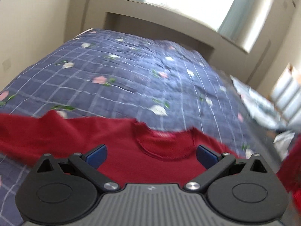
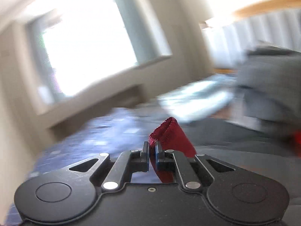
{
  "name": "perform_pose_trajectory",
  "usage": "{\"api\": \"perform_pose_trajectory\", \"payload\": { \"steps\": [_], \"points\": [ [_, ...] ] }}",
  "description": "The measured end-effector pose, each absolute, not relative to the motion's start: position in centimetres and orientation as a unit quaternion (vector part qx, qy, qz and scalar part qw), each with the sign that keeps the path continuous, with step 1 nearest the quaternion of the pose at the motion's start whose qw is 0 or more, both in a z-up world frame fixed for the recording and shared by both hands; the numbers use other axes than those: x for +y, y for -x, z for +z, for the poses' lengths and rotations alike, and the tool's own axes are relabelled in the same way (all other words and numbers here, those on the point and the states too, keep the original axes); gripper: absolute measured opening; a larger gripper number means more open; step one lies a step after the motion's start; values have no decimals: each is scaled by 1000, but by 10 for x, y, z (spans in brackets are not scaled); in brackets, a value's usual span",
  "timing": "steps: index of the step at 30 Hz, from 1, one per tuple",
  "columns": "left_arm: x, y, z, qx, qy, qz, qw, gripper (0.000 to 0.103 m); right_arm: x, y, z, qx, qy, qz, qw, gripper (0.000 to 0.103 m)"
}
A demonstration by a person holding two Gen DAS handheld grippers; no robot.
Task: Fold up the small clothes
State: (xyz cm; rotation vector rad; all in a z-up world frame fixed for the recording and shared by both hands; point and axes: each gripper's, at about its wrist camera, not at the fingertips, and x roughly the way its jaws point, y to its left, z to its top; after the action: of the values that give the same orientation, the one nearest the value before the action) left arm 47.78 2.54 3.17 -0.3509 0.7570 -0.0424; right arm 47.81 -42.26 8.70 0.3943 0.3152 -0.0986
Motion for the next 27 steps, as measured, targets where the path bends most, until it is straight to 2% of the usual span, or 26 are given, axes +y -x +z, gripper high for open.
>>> {"api": "perform_pose_trajectory", "payload": {
  "steps": [5, 12, 17, 21, 24, 26, 27],
  "points": [
    [95, -455, 51, 336, 216, 17, 916, 102, -305, -507, 90, 168, -173, 77, 967, 6],
    [163, -437, 51, 324, 241, 65, 912, 102, -164, -512, 25, 253, -122, 174, 944, 6],
    [176, -441, 36, 329, 244, 59, 910, 102, -97, -503, -40, 329, -79, 206, 918, 5],
    [170, -450, 19, 329, 251, 31, 910, 102, -81, -491, -58, 349, -60, 227, 907, 7],
    [162, -463, 2, 339, 266, 11, 902, 102, -102, -485, -51, 349, -74, 256, 899, 33],
    [151, -471, -9, 345, 268, -2, 899, 102, -128, -477, -40, 338, -68, 264, 901, 67],
    [145, -476, -14, 349, 265, -10, 899, 102, -144, -474, -35, 329, -62, 264, 905, 73]
  ]
}}
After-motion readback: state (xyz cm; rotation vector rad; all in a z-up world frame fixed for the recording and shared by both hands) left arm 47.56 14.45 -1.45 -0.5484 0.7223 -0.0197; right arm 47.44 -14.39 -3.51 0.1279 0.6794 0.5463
